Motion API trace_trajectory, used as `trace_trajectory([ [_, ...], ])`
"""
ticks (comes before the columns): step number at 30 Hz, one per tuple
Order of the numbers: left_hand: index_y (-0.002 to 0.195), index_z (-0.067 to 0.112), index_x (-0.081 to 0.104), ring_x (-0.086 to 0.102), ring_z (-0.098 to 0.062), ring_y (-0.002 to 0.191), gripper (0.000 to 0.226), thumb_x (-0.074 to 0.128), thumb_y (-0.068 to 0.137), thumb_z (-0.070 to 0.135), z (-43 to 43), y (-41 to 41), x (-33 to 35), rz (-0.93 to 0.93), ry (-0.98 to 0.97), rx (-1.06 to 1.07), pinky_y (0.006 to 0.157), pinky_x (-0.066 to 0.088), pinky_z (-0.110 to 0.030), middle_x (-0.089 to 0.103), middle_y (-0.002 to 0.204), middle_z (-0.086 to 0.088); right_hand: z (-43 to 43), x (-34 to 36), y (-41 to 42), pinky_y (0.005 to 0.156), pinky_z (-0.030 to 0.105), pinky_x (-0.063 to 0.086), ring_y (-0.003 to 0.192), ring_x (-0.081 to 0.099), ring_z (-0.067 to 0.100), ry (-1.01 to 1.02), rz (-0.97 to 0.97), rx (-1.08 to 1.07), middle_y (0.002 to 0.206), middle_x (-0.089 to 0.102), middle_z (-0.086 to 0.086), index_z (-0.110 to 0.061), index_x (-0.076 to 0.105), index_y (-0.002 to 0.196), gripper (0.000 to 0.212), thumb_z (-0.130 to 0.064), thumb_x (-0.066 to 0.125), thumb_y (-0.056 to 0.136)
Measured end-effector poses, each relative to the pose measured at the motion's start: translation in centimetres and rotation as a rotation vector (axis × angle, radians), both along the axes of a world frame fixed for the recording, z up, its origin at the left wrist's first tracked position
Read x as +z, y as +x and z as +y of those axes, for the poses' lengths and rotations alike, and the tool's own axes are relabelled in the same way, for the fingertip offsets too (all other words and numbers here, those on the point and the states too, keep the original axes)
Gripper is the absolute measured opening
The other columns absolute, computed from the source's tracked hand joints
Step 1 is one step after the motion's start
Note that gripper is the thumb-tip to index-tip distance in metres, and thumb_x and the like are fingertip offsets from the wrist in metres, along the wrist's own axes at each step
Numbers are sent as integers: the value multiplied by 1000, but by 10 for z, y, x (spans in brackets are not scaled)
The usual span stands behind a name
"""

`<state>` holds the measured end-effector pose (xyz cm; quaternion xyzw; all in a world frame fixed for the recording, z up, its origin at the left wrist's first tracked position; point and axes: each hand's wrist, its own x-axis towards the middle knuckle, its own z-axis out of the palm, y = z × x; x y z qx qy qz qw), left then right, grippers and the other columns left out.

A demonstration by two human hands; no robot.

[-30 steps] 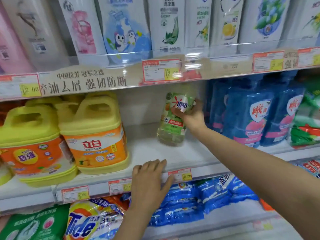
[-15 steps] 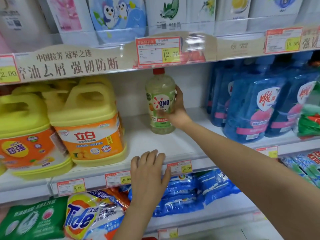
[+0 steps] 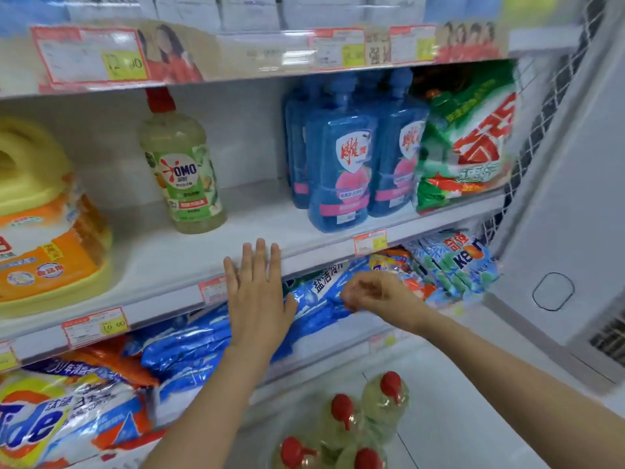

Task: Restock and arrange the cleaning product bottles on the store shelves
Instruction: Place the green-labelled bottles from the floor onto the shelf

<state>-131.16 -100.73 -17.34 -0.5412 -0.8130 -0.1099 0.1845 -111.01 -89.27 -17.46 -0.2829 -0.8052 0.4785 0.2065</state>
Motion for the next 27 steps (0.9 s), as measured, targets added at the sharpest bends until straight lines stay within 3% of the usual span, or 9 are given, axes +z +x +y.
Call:
trace_trajectory([
  [3, 154, 2, 17, 7, -39, 150, 96, 68, 83, 42, 8, 13, -5, -11, -27, 19, 120, 6, -57, 8, 162, -22, 4, -53, 43, 93, 30, 53, 101, 65, 18, 9, -394, 115, 116, 68, 8, -24, 66, 101, 25, -1, 62, 92],
  [5, 156, 6, 5, -7, -38, 150, 96, 60, 89, 45, 12, 23, -10, -1, -51, -8, 120, -2, -55, -8, 162, -21, 2, -82, 62, 106, 31, 45, 120, 56, 15, -77, -640, 183, 133, 57, -2, -28, 63, 123, 32, -16, 63, 93],
  [8, 157, 13, -3, -18, -39, 148, 94, 56, 92, 46, 16, 35, -17, -24, -76, -28, 120, -6, -54, -20, 160, -22, -8, -109, 70, 104, 30, 43, 122, 52, 17, -47, -811, 166, 132, 54, -2, -30, 57, 132, 50, -36, 74, 85],
  [10, 157, 13, -5, -21, -39, 147, 94, 55, 92, 47, 18, 38, -19, -32, -86, -9, 120, -6, -53, -23, 159, -22, -18, -122, 69, 94, 28, 44, 116, 55, 21, 134, -786, 64, 126, 57, 1, -24, 59, 129, 54, -35, 77, 80],
  [13, 157, 14, -6, -23, -39, 146, 94, 54, 93, 47, 20, 41, -18, -37, -97, 9, 120, -6, -53, -25, 158, -22, -33, -137, 64, 83, 31, 48, 111, 56, 23, 285, -760, -64, 118, 60, 4, -18, 60, 122, 42, -22, 66, 81],
  [18, 157, 14, -4, -24, -37, 146, 93, 56, 93, 45, 17, 41, -14, -87, -87, -22, 120, -9, -50, -25, 158, -20, -38, -139, 63, 79, 31, 48, 106, 58, 25, 272, -771, -163, 115, 60, 6, -16, 62, 117, 32, -17, 56, 86],
  [24, 154, 8, 25, -8, -35, 150, 88, 73, 83, 28, 4, 34, -33, -105, 14, -246, 121, 5, -53, -1, 163, -19, -32, -96, 67, 71, 26, 41, 101, 61, 19, 246, -675, -227, 107, 67, -1, -20, 56, 120, 39, -22, 66, 82],
  [27, 154, 15, 27, -9, -23, 150, 82, 68, 87, 38, -5, 37, -41, -221, -11, -362, 122, 5, -50, 3, 164, -12, -34, -48, 60, 72, 28, 42, 101, 60, 22, 294, -607, -221, 108, 66, 0, -21, 54, 119, 40, -23, 70, 82],
])
